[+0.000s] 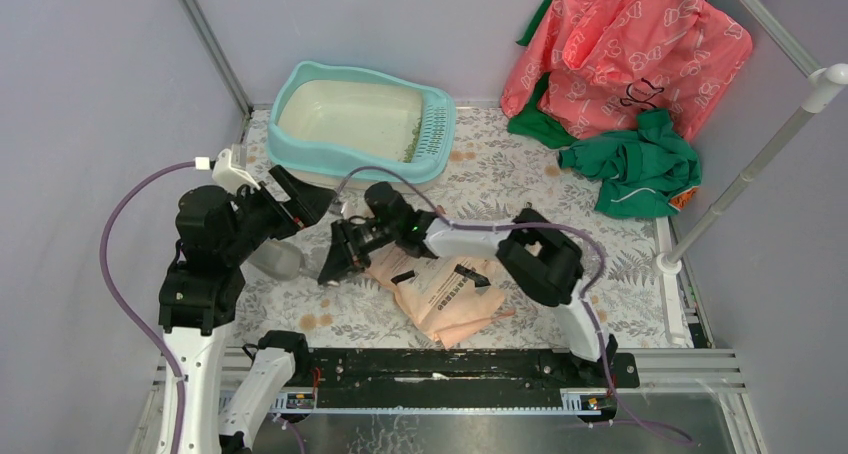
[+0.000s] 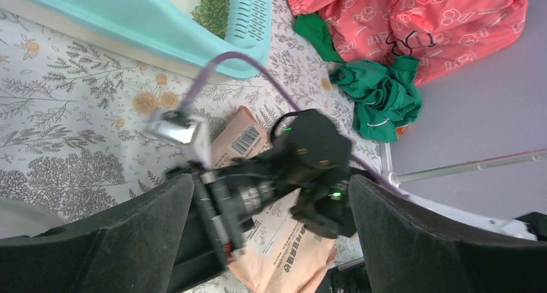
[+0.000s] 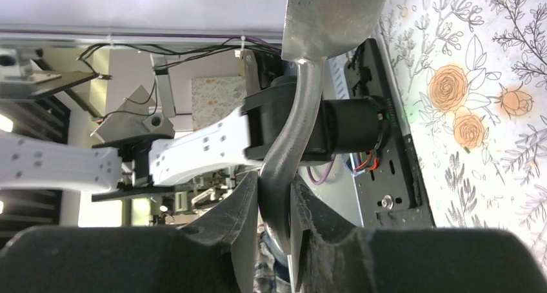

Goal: Fill the litter box with clean litter
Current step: Pick up the spatula from the center of the board.

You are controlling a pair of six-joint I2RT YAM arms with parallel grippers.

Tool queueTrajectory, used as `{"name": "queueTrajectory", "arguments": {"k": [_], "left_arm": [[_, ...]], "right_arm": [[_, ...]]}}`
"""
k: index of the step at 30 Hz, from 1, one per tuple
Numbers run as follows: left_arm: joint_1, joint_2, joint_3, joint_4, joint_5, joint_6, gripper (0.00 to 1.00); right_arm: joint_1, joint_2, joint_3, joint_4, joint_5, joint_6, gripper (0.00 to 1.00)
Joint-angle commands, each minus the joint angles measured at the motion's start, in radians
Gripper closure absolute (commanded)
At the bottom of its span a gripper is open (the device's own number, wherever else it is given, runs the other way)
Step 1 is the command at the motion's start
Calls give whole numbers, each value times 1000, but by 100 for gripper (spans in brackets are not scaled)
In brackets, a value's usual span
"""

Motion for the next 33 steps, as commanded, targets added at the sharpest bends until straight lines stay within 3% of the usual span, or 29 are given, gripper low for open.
{"name": "queueTrajectory", "arguments": {"k": [1, 12, 18, 23, 33], "left_arm": [[7, 17, 37, 35, 28, -3, 1], [5, 20, -63, 144, 88, -1, 1], [6, 23, -179, 259, 172, -19, 1], [6, 44, -199, 230, 168, 24, 3], [6, 32, -248, 252, 282, 67, 8]], "right_arm": [[-50, -214, -97, -7, -11, -103, 94], [-202, -611, -428, -201, -32, -295, 95], [-250, -780, -489, -375, -60, -404, 95], [-260, -880, -518, -551, -74, -517, 95], [-262, -981, -640, -494, -135, -483, 96]]}}
